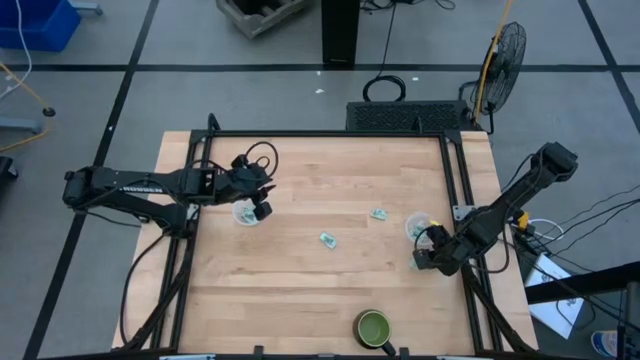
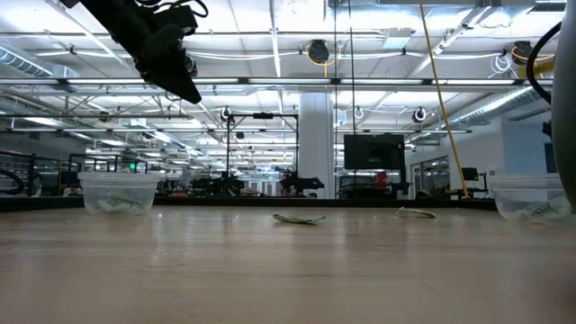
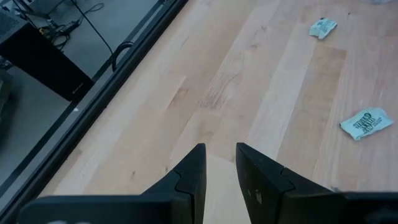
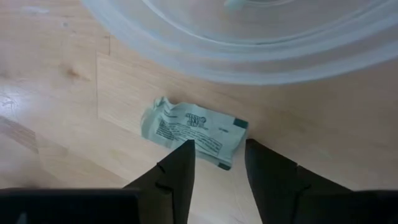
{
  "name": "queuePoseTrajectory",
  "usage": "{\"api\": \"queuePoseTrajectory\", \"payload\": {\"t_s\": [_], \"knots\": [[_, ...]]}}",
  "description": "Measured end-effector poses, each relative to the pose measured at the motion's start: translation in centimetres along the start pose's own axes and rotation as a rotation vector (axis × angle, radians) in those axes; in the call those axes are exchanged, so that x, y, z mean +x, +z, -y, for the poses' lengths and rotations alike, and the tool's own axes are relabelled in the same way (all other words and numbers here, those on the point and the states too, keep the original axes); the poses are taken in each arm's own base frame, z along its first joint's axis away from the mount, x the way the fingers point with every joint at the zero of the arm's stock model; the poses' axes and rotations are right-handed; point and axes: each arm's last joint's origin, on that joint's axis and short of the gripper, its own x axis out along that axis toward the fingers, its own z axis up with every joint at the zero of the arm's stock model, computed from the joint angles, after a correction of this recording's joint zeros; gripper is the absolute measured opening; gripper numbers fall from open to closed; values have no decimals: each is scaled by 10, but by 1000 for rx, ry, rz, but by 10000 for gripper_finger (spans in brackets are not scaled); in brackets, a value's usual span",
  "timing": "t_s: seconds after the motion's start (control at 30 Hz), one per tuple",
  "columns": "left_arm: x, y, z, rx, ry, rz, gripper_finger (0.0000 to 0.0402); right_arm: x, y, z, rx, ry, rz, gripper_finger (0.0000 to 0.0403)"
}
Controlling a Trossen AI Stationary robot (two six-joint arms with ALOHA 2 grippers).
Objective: Pick and place Stevia / Truvia into bins
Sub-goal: Put the stevia packet into the right transparent container
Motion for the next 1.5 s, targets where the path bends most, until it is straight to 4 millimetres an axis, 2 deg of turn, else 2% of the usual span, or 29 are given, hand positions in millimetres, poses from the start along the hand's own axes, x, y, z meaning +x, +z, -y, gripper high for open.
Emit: {"api": "queuePoseTrajectory", "payload": {"t_s": [0.27,0.4,0.6,0.8,0.97,1.1,1.17,1.33,1.5], "knots": [[0,0,0,-7,0,-1,95,0,0,0,-24,4,-1,122],[0,-1,0,-15,1,-8,95,1,1,2,-27,-21,8,91],[0,-2,0,-26,3,-15,95,1,1,3,-29,-28,10,15],[0,-2,0,-26,3,-15,95,-4,0,-1,-39,37,-15,6],[0,-2,0,-26,3,-15,95,-19,-3,-18,-102,283,41,2],[0,-1,0,-26,3,-14,95,-32,-4,-32,-181,498,161,1],[0,-1,0,-26,4,-13,95,-38,-3,-36,-229,542,224,1],[0,-1,0,-23,4,-11,95,-62,2,-46,-317,560,369,0],[0,0,0,-24,3,-3,95,-93,16,-46,-372,362,464,0]]}}
